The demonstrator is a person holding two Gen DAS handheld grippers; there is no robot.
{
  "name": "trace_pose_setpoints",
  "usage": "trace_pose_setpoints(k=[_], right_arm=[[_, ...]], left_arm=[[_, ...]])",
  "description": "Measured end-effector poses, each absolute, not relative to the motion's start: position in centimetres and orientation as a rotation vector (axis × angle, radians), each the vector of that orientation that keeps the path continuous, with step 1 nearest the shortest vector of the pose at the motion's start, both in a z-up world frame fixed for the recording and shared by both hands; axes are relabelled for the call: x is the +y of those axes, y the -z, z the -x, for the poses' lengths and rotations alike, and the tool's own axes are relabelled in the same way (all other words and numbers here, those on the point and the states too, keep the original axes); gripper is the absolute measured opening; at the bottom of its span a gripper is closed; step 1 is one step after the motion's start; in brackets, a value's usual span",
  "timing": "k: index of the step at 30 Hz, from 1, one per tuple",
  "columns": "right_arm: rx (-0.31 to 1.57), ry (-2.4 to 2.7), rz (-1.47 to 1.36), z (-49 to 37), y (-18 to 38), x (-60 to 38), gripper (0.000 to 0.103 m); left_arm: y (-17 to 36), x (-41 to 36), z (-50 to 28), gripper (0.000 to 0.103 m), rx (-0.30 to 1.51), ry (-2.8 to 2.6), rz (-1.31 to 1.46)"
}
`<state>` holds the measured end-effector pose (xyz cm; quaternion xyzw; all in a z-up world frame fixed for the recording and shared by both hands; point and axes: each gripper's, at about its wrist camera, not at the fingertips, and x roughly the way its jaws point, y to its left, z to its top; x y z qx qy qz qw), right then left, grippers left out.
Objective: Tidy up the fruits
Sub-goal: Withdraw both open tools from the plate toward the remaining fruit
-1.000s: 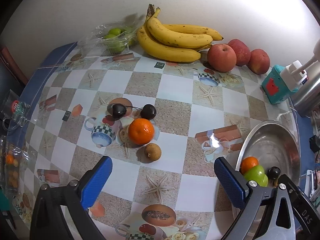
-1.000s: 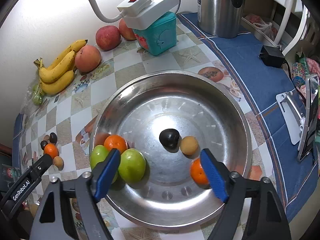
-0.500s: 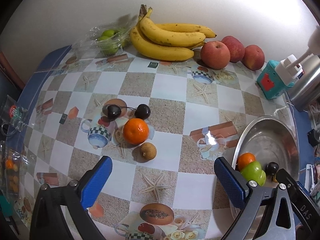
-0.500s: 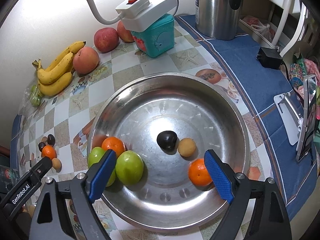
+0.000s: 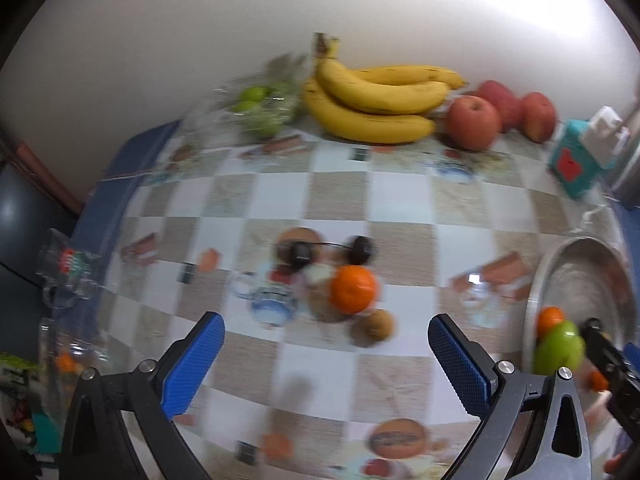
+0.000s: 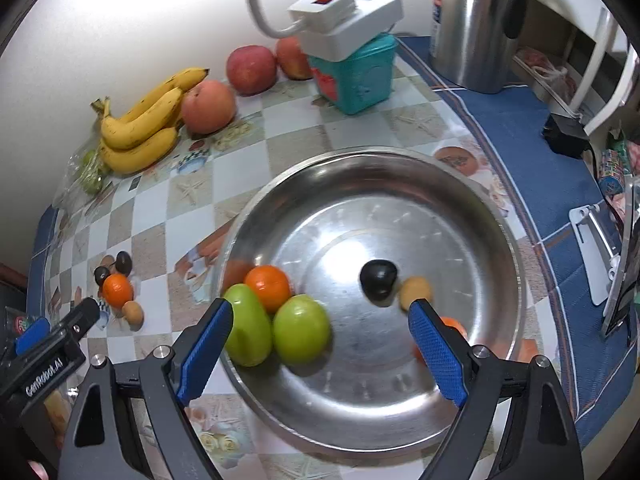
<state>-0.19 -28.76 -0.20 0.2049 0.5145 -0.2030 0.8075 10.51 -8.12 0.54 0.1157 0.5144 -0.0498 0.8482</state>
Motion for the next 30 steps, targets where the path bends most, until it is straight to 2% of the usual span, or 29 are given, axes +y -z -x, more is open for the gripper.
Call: trace_pose_setpoints(k=[13, 30], right_arm=[[1.104, 0.303, -0.379, -1.9, -0.6, -24.0, 0.09], [1.078, 0.168, -0.344, -4.7, -0.6, -18.9, 0.09]], left_arm=[[-0.9, -0.1, -13.1, 0.103, 1.089, -0.079, -0.222], [-0.3, 4.1, -14.8, 0.103, 1.131, -0.078, -0.092]])
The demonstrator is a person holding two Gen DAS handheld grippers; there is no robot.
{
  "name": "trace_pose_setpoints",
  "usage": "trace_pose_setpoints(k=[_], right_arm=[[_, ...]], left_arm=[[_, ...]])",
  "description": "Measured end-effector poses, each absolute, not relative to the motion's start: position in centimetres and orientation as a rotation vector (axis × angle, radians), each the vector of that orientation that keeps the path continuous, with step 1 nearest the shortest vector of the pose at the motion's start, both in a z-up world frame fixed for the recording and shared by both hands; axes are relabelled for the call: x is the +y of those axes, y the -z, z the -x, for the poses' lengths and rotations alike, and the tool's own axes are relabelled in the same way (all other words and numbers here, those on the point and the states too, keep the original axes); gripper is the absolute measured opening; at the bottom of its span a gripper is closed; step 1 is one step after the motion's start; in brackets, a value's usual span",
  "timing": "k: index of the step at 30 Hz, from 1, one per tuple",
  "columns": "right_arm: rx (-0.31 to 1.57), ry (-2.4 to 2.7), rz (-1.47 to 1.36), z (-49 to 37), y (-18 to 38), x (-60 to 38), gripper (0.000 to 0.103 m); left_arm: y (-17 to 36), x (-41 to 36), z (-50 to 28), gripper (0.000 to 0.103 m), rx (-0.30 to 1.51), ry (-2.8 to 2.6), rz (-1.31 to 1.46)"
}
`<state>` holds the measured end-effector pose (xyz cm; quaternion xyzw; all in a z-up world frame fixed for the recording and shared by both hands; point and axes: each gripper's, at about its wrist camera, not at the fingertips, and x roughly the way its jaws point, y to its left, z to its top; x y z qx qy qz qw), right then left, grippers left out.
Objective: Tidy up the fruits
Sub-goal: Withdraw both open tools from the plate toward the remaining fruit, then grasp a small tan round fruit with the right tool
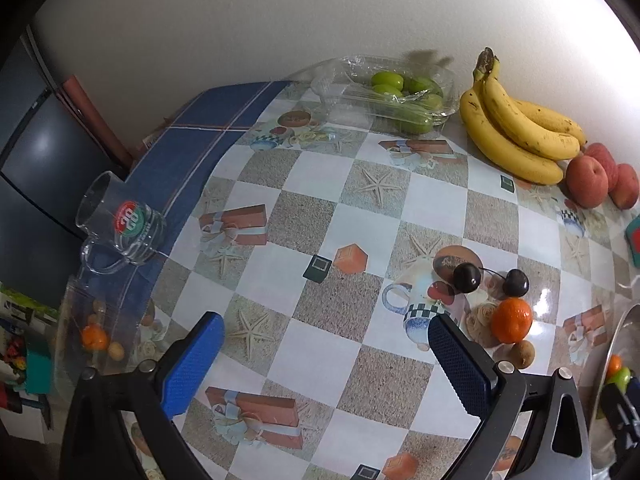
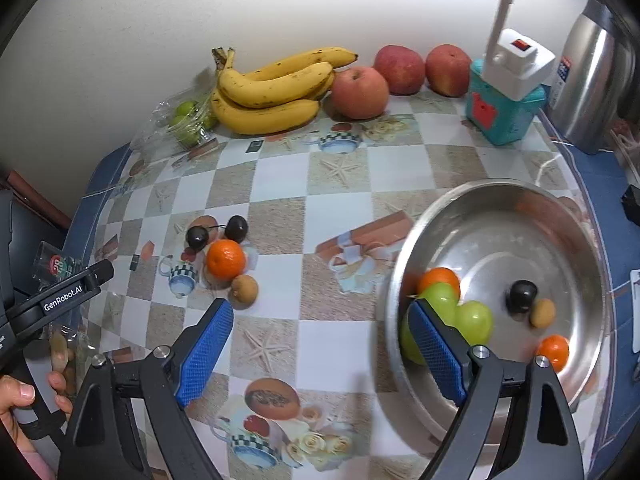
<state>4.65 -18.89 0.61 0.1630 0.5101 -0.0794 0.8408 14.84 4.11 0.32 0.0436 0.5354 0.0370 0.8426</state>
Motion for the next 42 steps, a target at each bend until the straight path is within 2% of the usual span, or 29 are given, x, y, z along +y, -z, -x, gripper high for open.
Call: trace_pose_setpoints(k=[6, 21, 30, 32, 34, 42], right_arm=[[1.101, 0.136, -0.35, -6.0, 1.1, -17.9, 0.09], [1.2, 0.093, -0.327, -9.1, 6.1, -15.4, 0.09], [1.199, 0.09, -0.276, -9.8, 7.1, -13.9, 0.089], [1.194, 0.088, -0.269, -9.9, 7.2, -13.8, 0.087], [1.183, 0.089, -0.25, -10.0, 7.0, -13.5, 0.073], [1.166, 0.069, -0.264, -10.2, 7.0, -13.2, 0.057]], left_arm=[[0.6, 4.4, -15.8, 0.103, 1.158, -0.037, -0.029], [5.4, 1.7, -17.4, 0.103, 1.254, 0.033, -0.106], [5.8, 1.3, -18.0, 0.103, 1.255, 0.055, -0.107], [5.6, 1.2, -18.1, 0.103, 1.246, 0.061, -0.102], [5.4, 1.2, -18.2, 0.103, 1.231, 0.064, -0.094], [5.0, 1.4, -18.5, 0.102, 1.182, 0.105, -0.032]])
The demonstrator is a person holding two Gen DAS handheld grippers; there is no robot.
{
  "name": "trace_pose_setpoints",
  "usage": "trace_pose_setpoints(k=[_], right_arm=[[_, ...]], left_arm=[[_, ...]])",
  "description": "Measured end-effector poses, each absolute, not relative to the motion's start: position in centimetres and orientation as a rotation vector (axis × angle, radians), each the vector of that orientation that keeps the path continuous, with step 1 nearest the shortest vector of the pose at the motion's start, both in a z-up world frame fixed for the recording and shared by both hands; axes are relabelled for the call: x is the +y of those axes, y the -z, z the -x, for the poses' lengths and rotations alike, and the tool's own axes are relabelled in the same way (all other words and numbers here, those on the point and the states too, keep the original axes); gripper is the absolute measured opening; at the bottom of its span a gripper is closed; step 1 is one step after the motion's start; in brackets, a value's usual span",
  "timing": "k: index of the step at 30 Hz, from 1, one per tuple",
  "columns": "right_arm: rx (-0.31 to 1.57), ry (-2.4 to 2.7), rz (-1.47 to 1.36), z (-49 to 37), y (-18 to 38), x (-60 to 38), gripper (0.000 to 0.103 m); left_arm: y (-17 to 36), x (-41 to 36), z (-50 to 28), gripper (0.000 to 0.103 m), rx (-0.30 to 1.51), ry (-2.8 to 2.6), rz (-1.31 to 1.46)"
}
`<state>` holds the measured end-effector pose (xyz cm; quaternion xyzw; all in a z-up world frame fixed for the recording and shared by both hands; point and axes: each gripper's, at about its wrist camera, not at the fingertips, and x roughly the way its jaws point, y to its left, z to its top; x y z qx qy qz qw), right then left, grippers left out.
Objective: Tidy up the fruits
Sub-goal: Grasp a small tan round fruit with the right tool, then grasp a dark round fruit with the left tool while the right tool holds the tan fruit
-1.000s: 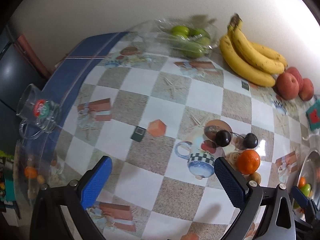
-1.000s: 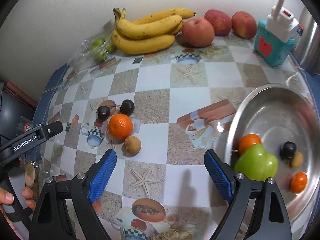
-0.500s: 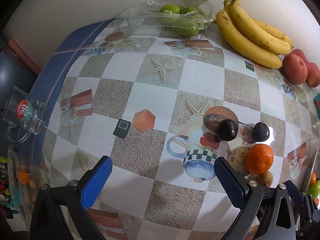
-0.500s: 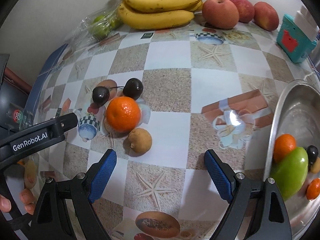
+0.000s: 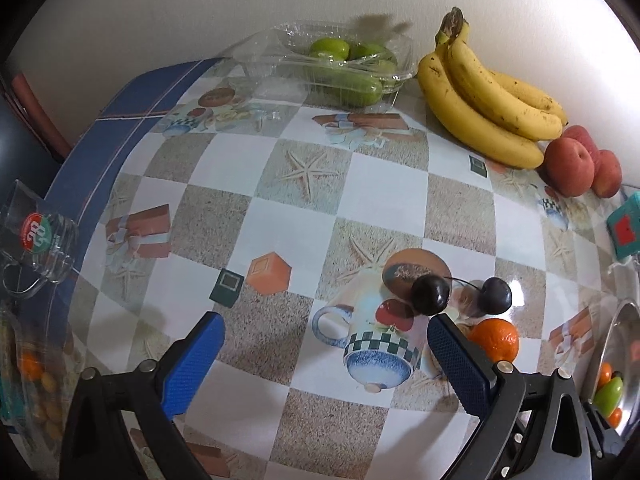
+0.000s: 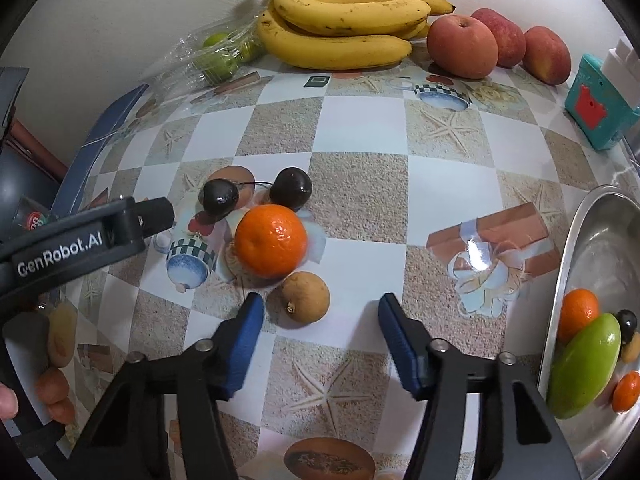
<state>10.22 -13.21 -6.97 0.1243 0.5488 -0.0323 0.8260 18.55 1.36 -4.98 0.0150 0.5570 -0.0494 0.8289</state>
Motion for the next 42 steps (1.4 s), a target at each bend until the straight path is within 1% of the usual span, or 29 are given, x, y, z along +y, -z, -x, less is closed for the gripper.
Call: trace_pose_setpoints(k=[5, 7, 9, 10, 12, 15, 17, 21, 23, 24, 27, 28, 30, 31, 32, 34, 37, 42], right_arm=[[1.154, 0.073, -0.296, -10.2, 6.9, -13.6, 0.046], [1.147, 0.061, -0.317, -10.1, 6.8, -13.8, 0.038], [1.143, 0.057, -0.322, -10.1, 6.8, -13.7, 0.035], [1.141, 0.052, -0.323, -10.0, 6.8, -13.7, 0.031], [1.135, 0.044, -0.328, -10.0, 6.7, -13.6, 0.026], [1.109, 0.034, -0.338, -9.8, 6.4, -13.8, 0.026], [1.099, 0.038, -0.342, -9.6, 6.1, -14.1, 0.026], [1.071, 0.074, -0.379, -9.1, 5.3, -15.9, 0.026], [1.062, 0.087, -0.395, -8.9, 5.0, -16.6, 0.026], [1.057, 0.096, -0.4, -8.8, 4.8, -17.0, 0.026], [1.047, 0.103, -0.412, -8.6, 4.4, -17.6, 0.026], [1.046, 0.104, -0.414, -8.6, 4.3, -17.7, 0.026], [1.042, 0.106, -0.417, -8.6, 4.2, -17.8, 0.026], [1.042, 0.105, -0.417, -8.5, 4.1, -17.9, 0.026], [1.04, 0.105, -0.417, -8.5, 4.1, -17.9, 0.026], [1.04, 0.103, -0.416, -8.4, 4.0, -17.9, 0.026], [1.042, 0.099, -0.418, -8.5, 4.0, -17.9, 0.026], [1.045, 0.099, -0.422, -8.5, 4.2, -17.9, 0.026]], left_arm=[[4.6, 1.1, -18.6, 0.1, 1.154, 0.114, -0.041], [4.4, 1.0, -18.6, 0.1, 1.148, 0.118, -0.042], [4.3, 0.9, -18.6, 0.1, 1.141, 0.125, -0.043], [4.3, 0.9, -18.6, 0.1, 1.14, 0.128, -0.042], [4.3, 0.7, -18.6, 0.1, 1.14, 0.131, -0.038], [4.5, 0.5, -18.8, 0.099, 1.141, 0.137, -0.029], [4.7, 0.3, -18.8, 0.091, 1.14, 0.145, -0.025], [5.0, -0.3, -18.9, 0.087, 1.143, 0.163, -0.022], [5.0, -0.5, -18.9, 0.08, 1.135, 0.178, -0.014], [5.0, -0.7, -18.9, 0.078, 1.132, 0.19, -0.005], [5.1, -1.2, -18.9, 0.069, 1.13, 0.228, 0.02], [5.3, -1.4, -18.9, 0.064, 1.132, 0.238, 0.023], [5.5, -1.6, -18.9, 0.059, 1.134, 0.246, 0.02], [5.6, -1.7, -18.9, 0.052, 1.134, 0.25, 0.017], [5.7, -1.9, -19.0, 0.047, 1.133, 0.256, 0.017], [5.9, -2.2, -18.9, 0.046, 1.136, 0.262, 0.021], [6.1, -2.6, -18.9, 0.041, 1.138, 0.27, 0.023], [6.4, -2.9, -19.0, 0.035, 1.144, 0.276, 0.02]])
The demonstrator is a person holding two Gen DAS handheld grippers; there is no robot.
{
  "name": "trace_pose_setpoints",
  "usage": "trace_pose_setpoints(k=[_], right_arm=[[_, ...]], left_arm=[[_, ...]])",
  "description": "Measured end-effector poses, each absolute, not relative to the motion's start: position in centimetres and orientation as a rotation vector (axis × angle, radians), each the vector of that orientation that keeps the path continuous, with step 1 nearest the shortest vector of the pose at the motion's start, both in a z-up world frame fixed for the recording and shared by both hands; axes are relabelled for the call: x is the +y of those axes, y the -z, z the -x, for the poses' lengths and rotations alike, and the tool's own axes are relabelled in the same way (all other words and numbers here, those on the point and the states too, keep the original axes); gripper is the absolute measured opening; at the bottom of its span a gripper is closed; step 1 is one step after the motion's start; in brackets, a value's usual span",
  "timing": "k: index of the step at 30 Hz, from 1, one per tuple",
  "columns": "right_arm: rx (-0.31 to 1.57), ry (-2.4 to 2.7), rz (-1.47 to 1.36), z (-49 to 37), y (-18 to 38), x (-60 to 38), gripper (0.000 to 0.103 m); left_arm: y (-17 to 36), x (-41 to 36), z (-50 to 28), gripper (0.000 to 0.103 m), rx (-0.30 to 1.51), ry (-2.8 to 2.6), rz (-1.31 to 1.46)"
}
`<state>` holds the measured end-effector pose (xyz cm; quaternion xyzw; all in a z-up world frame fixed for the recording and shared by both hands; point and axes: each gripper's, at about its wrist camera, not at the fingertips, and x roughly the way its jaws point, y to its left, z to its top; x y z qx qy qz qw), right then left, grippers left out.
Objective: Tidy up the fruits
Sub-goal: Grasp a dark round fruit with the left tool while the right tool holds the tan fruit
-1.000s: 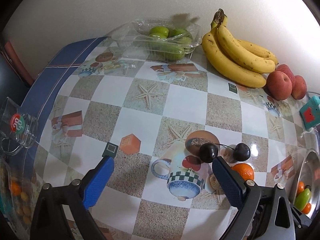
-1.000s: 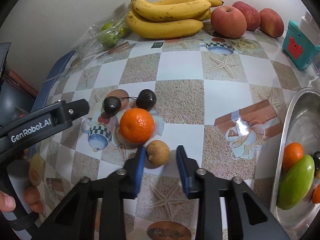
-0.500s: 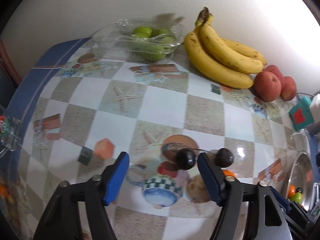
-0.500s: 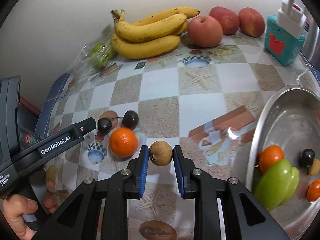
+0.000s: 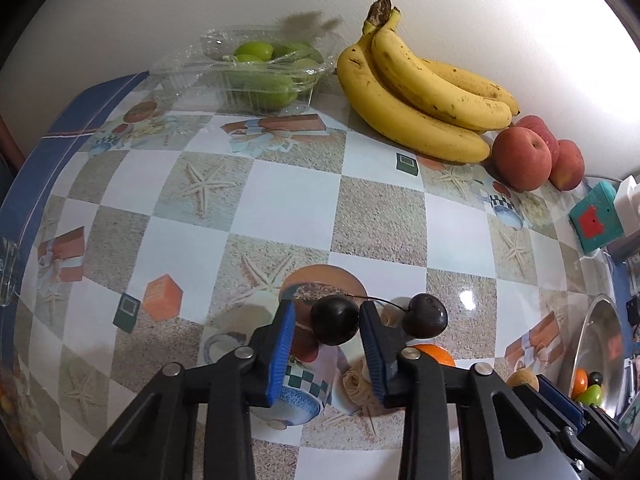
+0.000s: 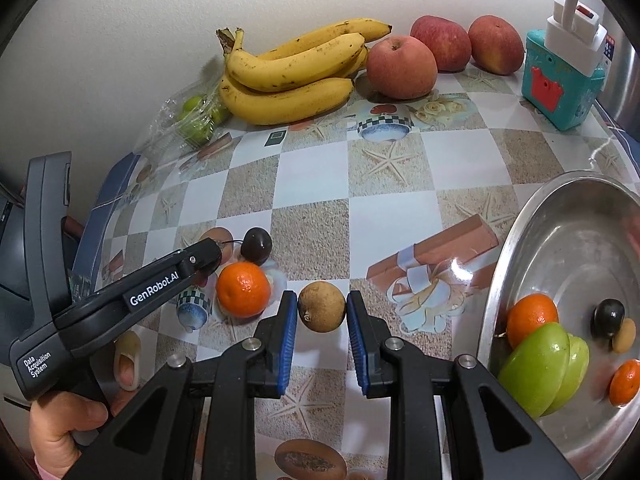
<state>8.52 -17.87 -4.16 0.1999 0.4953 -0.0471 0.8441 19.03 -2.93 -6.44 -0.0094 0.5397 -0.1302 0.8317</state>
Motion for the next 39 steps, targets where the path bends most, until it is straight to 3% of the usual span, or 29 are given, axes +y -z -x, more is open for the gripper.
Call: trace_pose_setpoints(k=[8, 39], right_arm=[[1.041, 0.095, -0.418, -8.5, 4.0, -17.8, 0.026], [1.012, 0.156, -0.4, -4.7, -0.4, -18.9, 0.026]], left_arm=[[6.3, -3.2, -18.9, 0.025, 1.137, 0.294, 0.017], [-0.1, 0.0, -16.5, 0.025, 1.119, 0.195, 0.058]])
